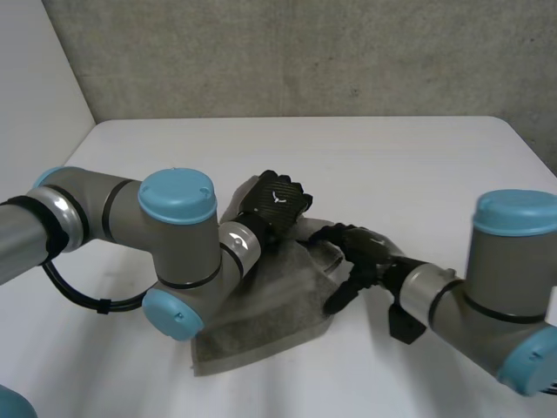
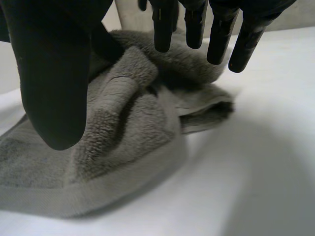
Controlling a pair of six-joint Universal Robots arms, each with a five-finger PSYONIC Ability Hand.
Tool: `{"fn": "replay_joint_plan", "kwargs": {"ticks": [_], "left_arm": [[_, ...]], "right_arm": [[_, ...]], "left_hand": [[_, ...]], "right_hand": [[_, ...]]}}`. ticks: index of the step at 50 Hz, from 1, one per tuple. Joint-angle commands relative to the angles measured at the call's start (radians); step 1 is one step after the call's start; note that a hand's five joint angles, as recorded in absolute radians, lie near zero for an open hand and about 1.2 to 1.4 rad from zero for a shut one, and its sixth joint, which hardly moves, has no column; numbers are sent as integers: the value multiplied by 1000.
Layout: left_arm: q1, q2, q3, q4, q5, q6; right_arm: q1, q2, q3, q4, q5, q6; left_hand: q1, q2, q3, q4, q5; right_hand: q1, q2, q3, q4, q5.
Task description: Fold the towel.
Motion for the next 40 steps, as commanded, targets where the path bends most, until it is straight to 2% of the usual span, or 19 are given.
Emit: {"fn": "replay_joint_plan", "kwargs": {"ticks": [1,5,7,8,9,10,11,12,19,21,22,24,27,29,30,32,33,35,40], "left_arm": [[13,-10,-5,1,1,1],[29,-21,-5,1,1,2],[33,-26,-5,4,1,2],[35,-27,-5,4,2,2],[35,-27,-5,4,2,2],[40,-27,-3,4,2,4],[40,-27,-3,4,2,4],[44,-26,-5,10,2,5],[61,42,-29,61,-57,36],[70,124,-60,105,-108,27],[70,125,-60,105,-108,27],[86,202,-98,160,-138,19],[96,247,-118,182,-148,5],[119,325,-156,205,-162,-50],[119,325,-157,205,-162,-50],[138,383,-184,202,-180,-137],[138,384,-184,202,-180,-138],[156,433,-234,199,-185,-240],[179,483,-349,170,-180,-358]], "right_arm": [[72,116,-125,1,44,74],[93,156,-167,4,81,86],[99,178,-188,3,93,91],[101,179,-191,-2,96,91],[101,179,-192,-2,96,91],[101,179,-199,-3,98,91],[101,179,-199,-3,98,91],[99,172,-205,-5,101,91],[81,57,-208,-8,147,53],[15,-9,-213,-17,147,-60],[15,-9,-213,-17,147,-61],[-64,-72,-228,-14,141,-241],[-91,-103,-244,-8,148,-348],[-105,-143,-274,3,162,-523],[-105,-143,-274,3,162,-524],[-109,-158,-287,-6,171,-634],[-109,-158,-287,-6,171,-635],[-114,-161,-287,-6,174,-668],[-102,-216,-236,-5,159,-785]], "left_hand": [[88,90,90,90,90],[173,175,175,175,176],[366,368,368,368,369],[533,535,534,535,535],[534,537,536,536,537],[732,734,734,734,734],[734,736,736,736,736],[777,779,779,779,780],[778,780,779,780,780],[778,780,779,780,780],[778,780,779,780,780],[778,780,779,780,780],[778,780,779,780,780],[778,780,779,780,780],[778,780,779,780,780],[778,780,779,780,780],[778,780,779,780,780],[778,780,779,780,780],[778,780,779,780,780]], "right_hand": [[-31,-29,-14,-27,-38],[96,98,113,100,88],[437,439,454,442,430],[689,691,706,693,682],[692,694,709,696,684],[942,944,959,946,934],[944,946,961,948,937],[1164,1166,1181,1168,1156],[1166,1168,1183,1171,1159],[1166,1168,1183,1171,1159],[1166,1168,1183,1171,1159],[1166,1168,1183,1171,1159],[1166,1168,1183,1171,1159],[1166,1168,1183,1171,1159],[1166,1168,1183,1171,1159],[1166,1168,1183,1171,1159],[1166,1168,1183,1171,1159],[1166,1168,1183,1171,1159],[1166,1168,1183,1171,1159]]}}
